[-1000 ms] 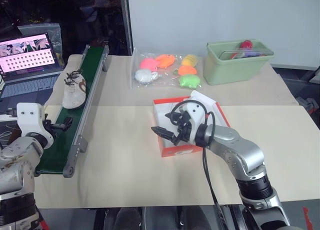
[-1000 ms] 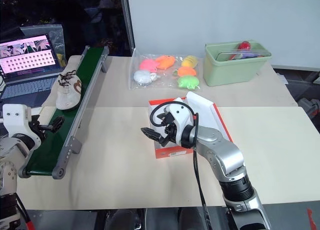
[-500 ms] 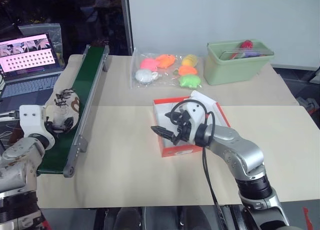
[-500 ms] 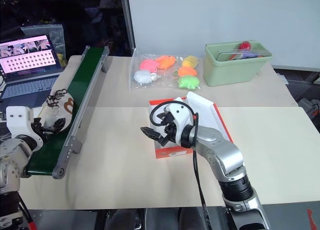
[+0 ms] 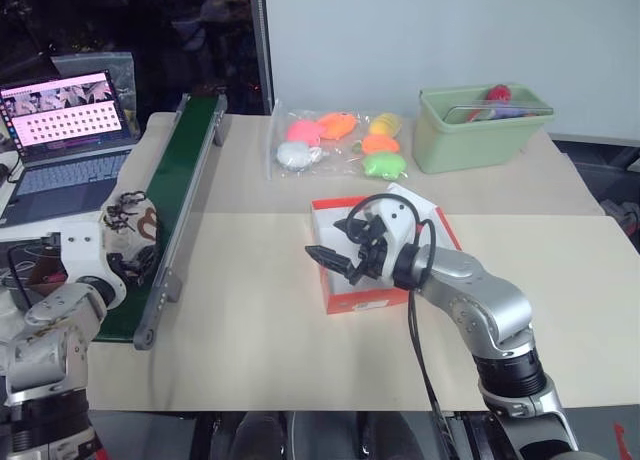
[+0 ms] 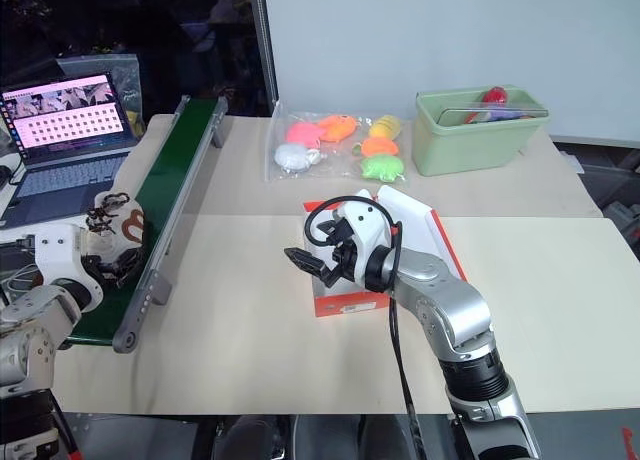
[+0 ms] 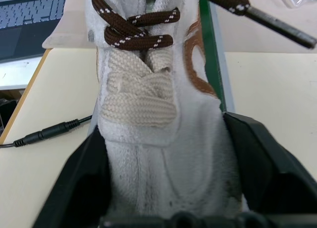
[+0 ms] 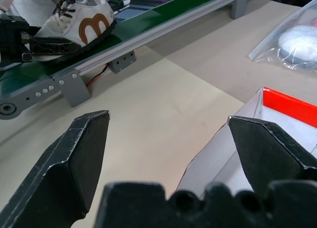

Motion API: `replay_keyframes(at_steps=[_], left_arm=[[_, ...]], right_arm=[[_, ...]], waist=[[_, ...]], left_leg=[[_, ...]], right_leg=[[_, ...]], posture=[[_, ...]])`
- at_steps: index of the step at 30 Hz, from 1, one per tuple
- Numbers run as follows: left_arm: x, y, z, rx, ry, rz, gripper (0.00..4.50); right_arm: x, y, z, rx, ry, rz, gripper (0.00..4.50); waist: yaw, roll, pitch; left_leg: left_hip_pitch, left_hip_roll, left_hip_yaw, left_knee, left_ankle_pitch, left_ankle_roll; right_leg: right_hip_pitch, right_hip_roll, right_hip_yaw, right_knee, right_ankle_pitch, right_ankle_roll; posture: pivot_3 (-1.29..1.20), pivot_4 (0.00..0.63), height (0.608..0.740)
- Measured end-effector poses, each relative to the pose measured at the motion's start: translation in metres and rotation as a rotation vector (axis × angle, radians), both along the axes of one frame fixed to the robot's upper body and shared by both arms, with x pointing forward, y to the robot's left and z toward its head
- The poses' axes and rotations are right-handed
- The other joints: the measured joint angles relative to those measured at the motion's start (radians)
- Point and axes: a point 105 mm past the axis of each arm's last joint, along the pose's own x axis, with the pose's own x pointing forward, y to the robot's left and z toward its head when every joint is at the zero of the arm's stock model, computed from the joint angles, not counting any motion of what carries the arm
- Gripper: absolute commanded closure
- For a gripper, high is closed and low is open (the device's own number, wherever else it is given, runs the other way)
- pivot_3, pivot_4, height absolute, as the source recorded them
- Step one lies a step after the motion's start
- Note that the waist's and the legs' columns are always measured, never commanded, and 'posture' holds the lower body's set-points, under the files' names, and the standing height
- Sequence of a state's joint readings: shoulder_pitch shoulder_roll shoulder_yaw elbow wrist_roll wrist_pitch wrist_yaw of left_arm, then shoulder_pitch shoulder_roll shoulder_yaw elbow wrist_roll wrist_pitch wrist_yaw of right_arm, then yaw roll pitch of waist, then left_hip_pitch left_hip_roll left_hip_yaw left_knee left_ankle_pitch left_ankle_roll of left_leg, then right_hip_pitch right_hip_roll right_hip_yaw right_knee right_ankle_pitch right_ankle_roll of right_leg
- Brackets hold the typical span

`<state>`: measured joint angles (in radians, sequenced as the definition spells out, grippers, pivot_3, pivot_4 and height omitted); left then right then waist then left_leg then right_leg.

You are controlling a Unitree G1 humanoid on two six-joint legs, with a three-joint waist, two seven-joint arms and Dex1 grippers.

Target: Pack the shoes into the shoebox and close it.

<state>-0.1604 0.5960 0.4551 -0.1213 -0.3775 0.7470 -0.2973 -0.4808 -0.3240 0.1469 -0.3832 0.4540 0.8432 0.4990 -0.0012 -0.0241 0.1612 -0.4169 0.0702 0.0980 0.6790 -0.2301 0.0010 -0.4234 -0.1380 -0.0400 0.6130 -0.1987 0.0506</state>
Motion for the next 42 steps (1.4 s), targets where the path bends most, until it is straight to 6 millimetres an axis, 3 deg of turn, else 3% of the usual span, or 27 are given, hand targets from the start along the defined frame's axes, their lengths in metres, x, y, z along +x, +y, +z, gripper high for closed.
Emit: replay_keyframes(at_steps=[7,15,18,23,26,30,32,35,37,42], left_arm=[[0.001,-0.002,0.001,0.018,0.001,0.001,2.28],[0.017,-0.014,0.007,0.101,-0.036,0.044,2.28],[0.026,-0.026,0.023,0.125,-0.107,0.031,2.28],[0.033,-0.051,0.073,0.17,-0.342,0.02,2.28],[0.031,-0.06,0.083,0.144,-0.405,0.005,2.28],[0.026,-0.095,0.097,0.055,-0.474,-0.151,2.28],[0.024,-0.122,0.1,-0.004,-0.488,-0.267,2.28],[0.022,-0.157,0.091,-0.117,-0.448,-0.42,2.28],[0.019,-0.177,0.084,-0.15,-0.409,-0.515,2.28],[0.015,-0.193,0.081,-0.169,-0.381,-0.602,2.28]], right_arm=[[0.0,0.0,0.001,0.002,-0.003,-0.007,0.0],[0.007,0.005,0.01,0.048,-0.012,-0.029,0.0],[0.011,0.007,0.015,0.076,-0.015,-0.04,0.0],[0.016,0.018,0.02,0.12,0.0,-0.037,0.0],[0.017,0.02,0.02,0.136,0.01,-0.042,0.0],[0.024,0.025,0.024,0.231,0.082,-0.061,0.0],[0.025,0.035,0.035,0.36,0.171,-0.032,0.0],[0.026,0.045,0.041,0.49,0.33,0.019,0.0],[0.03,0.043,0.033,0.529,0.453,0.019,0.0],[0.047,0.024,0.023,0.64,0.62,-0.058,0.0]], waist=[[0.001,0.0,0.0],[0.008,-0.001,0.0],[0.006,-0.002,0.0],[0.0,-0.002,0.0],[-0.006,-0.002,0.0],[-0.011,-0.002,0.001],[-0.011,-0.002,0.001],[-0.012,-0.002,0.001],[-0.011,-0.002,0.001],[-0.013,-0.002,0.001]], left_leg=[[0.001,0.0,0.0,0.0,0.0,0.0],[-0.001,0.0,-0.002,0.0,0.002,-0.001],[-0.005,0.0,-0.002,0.0,0.002,-0.001],[-0.009,0.0,-0.003,-0.001,0.001,-0.001],[-0.009,0.0,-0.002,-0.001,0.001,-0.001],[-0.008,0.0,-0.003,-0.001,0.001,-0.001],[-0.007,0.0,-0.004,-0.001,0.001,-0.001],[-0.007,0.0,-0.004,-0.001,0.001,-0.001],[-0.008,0.0,-0.005,-0.001,0.001,-0.001],[-0.009,0.0,-0.005,-0.002,0.001,0.0]], right_leg=[[0.001,0.0,0.0,0.001,0.0,0.0],[0.0,0.0,-0.001,0.001,0.0,-0.001],[-0.003,0.001,-0.001,-0.001,0.0,-0.001],[-0.004,0.001,-0.002,-0.001,0.0,0.0],[-0.004,0.001,-0.002,-0.002,0.0,0.0],[-0.004,0.001,-0.002,-0.001,0.0,0.0],[-0.003,0.001,-0.002,-0.001,0.0,0.0],[-0.002,0.002,-0.002,0.0,0.0,0.0],[-0.002,0.002,-0.003,0.0,0.0,0.0],[-0.003,0.003,-0.003,-0.001,0.0,0.0]], posture=[[0.0,0.15,0.729],[0.0,0.15,0.729],[0.0,0.15,0.729],[0.0,0.15,0.729],[0.0,0.15,0.729],[0.0,0.15,0.729],[0.0,0.15,0.729],[0.0,0.15,0.729],[0.0,0.15,0.729],[0.0,0.15,0.729]])
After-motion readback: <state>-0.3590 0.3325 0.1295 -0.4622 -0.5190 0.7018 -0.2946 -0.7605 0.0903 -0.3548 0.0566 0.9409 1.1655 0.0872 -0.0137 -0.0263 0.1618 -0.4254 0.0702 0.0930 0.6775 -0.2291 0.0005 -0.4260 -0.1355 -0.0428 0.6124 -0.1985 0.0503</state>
